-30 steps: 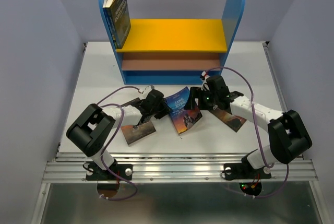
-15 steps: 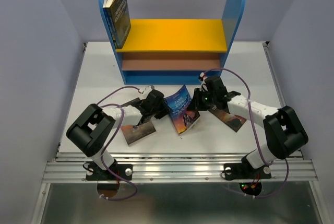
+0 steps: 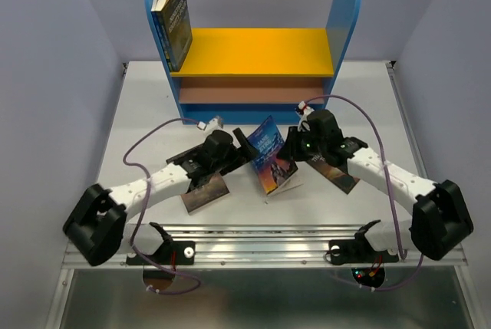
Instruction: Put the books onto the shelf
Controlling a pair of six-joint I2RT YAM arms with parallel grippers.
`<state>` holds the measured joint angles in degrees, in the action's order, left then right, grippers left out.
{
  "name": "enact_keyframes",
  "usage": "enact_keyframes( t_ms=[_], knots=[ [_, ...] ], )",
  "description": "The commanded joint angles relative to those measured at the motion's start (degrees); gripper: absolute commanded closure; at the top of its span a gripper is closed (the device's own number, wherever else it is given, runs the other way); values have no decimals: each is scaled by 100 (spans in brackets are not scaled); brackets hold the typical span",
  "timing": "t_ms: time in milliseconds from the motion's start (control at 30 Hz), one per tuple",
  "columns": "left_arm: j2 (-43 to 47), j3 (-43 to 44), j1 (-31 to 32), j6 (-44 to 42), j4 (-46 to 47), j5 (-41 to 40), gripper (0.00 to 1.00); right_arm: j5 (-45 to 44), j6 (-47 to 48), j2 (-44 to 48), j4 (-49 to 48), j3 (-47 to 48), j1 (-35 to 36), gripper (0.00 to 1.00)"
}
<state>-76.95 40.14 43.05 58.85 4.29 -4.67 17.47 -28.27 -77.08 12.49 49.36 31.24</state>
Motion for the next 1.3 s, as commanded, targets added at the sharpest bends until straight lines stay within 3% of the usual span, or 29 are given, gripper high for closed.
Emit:
enact_keyframes(
  t_ms=[0,133,300,533,733,967,1167,1267],
  knots=[
    [1233,125,-7,-567,-262,-342,1,-516,15,1113,-651,407,4,99],
    [2086,143,-16,-892,-166,-290,1,-763,-117,1783,-800,495,4,99],
    [2693,-111,-77,-1323,808,430,1,-351,-354,2293,-1187,600,4,99],
    [2554,-7,-384,-1534,1758,1519,1,326,-556,2663,-1671,715,4,99],
    [2246,82,-745,-1350,1891,2109,1,599,-741,2830,-2084,741,4,99],
    [2254,-24,-833,-1341,2031,2154,1,985,-864,2786,-2347,794,4,99],
    [2131,-182,-842,-1157,2917,2882,4,1206,-1049,2786,-2567,759,4,99],
    [2070,-610,-842,-694,4353,3461,14,1249,-1101,2821,-2647,759,4,99]
  ],
)
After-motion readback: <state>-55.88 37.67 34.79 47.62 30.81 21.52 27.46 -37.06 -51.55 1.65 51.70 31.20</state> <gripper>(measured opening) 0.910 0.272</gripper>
